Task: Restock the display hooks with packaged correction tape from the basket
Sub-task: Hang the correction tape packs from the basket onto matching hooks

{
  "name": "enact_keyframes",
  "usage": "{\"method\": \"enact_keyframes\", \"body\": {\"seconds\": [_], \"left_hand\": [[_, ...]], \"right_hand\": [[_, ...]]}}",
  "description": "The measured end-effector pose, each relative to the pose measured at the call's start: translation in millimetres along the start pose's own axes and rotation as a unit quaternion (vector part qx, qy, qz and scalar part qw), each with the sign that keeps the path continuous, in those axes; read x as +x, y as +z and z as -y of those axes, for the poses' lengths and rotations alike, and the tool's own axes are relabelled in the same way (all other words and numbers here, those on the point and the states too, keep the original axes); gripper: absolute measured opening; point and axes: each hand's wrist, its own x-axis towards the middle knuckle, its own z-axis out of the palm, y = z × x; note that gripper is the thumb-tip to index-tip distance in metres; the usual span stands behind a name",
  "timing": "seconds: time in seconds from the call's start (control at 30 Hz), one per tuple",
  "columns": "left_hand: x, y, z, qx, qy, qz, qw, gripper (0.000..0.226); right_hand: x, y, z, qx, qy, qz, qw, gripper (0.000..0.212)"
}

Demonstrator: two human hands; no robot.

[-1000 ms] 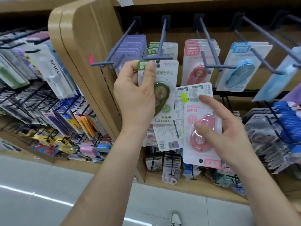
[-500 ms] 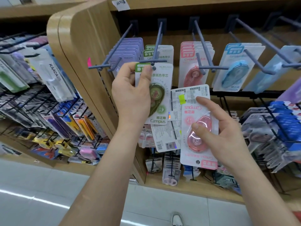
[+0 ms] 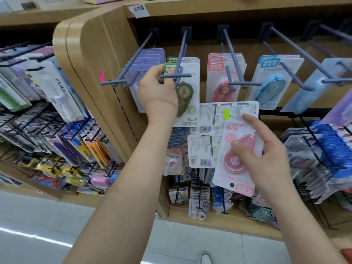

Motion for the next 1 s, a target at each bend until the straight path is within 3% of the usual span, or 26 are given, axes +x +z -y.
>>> {"method": "enact_keyframes", "body": {"seconds": [0.13,0.23,0.3,0.47,0.57,0.63,0.73,0.83,0.9,1.0], "left_hand": [[-30,-23,4,0.054,0.057,-0.008,0.997,0.022],[-68,-43,15,0.104,0.087,0.012,0.991,0.01],[-97,-45,19,0.098,0.011,0.1,0.99,0.003],[-115,-34,22,-0.004,-0.202,0.282,0.938,0.039],[-115,-29,13,-0.088,-0.259,0.28,0.92,0.021],[-121,-26,11,-0.117,-0.249,0.251,0.928,0.013],[-130,-28,11,-0.15,-0.154,0.204,0.955,0.017],[-133,-44,26,-0.086,0.09,0.225,0.966,0.027],[-135,-53,43,0.032,0.272,0.275,0.922,0.04],[-143,-62,58,0.106,0.36,0.333,0.865,0.041]], "right_hand": [[1,-14,-3,0.034,0.005,-0.037,0.999,0.049],[2,-22,-4,0.058,0.0,-0.06,0.996,0.048],[3,-24,-7,0.077,-0.002,-0.071,0.995,0.047],[-5,-33,-8,0.078,0.018,-0.011,0.997,0.047],[-10,-41,-10,0.058,0.044,0.061,0.995,0.051],[-11,-45,-13,0.057,0.056,0.083,0.993,0.052],[-12,-48,-19,0.067,0.111,0.052,0.99,0.038],[-13,-46,-20,0.067,0.155,-0.007,0.986,0.031],[-11,-40,-15,0.114,0.189,-0.03,0.975,0.031],[-8,-29,-10,0.14,0.177,-0.018,0.974,0.016]]}}
